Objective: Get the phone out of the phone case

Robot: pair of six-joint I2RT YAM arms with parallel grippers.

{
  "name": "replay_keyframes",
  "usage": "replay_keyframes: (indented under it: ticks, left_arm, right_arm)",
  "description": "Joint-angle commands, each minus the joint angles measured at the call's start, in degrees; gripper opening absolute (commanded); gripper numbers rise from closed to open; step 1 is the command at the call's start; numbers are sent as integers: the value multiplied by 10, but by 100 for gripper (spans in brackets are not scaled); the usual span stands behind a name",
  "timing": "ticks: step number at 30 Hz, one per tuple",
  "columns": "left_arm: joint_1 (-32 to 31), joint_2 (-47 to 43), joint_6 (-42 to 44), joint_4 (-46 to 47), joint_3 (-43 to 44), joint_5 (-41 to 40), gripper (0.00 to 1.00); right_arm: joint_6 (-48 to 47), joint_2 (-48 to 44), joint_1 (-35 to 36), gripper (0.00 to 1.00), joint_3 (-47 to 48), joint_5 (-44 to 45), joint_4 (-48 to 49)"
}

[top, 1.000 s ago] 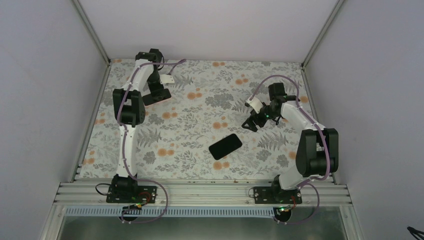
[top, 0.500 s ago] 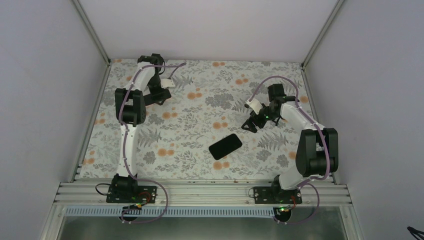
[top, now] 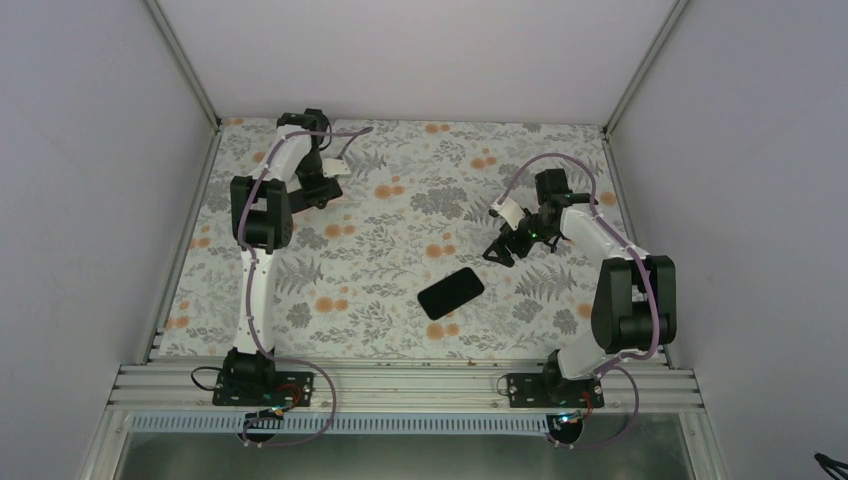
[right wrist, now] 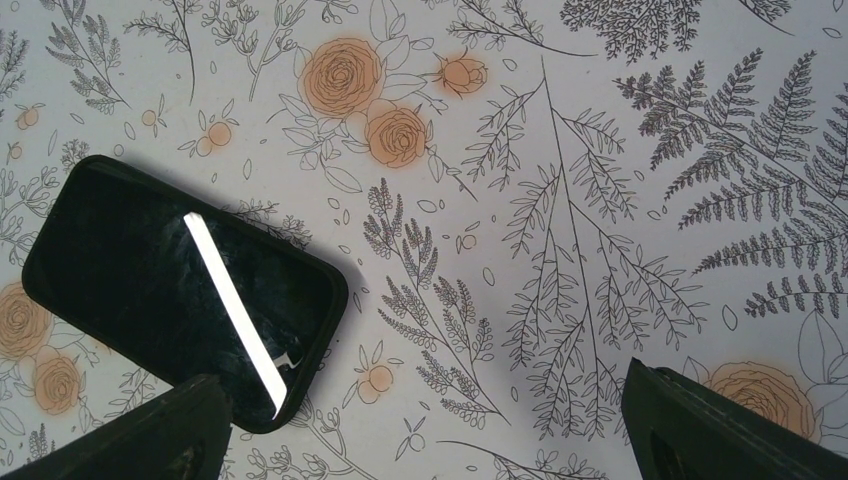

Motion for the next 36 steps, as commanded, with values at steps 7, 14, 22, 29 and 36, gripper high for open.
replay_keyframes:
  ticks: [7,14,22,29,36]
  left_arm:
    - [-10,-10,-3,-16,-10,3,69]
    - [-41,-47,-1,-16,-34,5,69]
    - [-142,-121,-11,-16,-86,25,71]
    - [-263,-161,-28,-16,-110,33,72]
    - [-331,-132,-32,-15,-101,25,77]
  right_arm:
    - [0,-1,5,100,0,-4,2]
    - [-6,-9,0,100,11,-17,-12]
    - [-37,-19,-49,100,36,-36,-51]
    - [-75,-30,-113,100,45,-38,-89]
    - [-98,-30,-146,100,31,-47,-99]
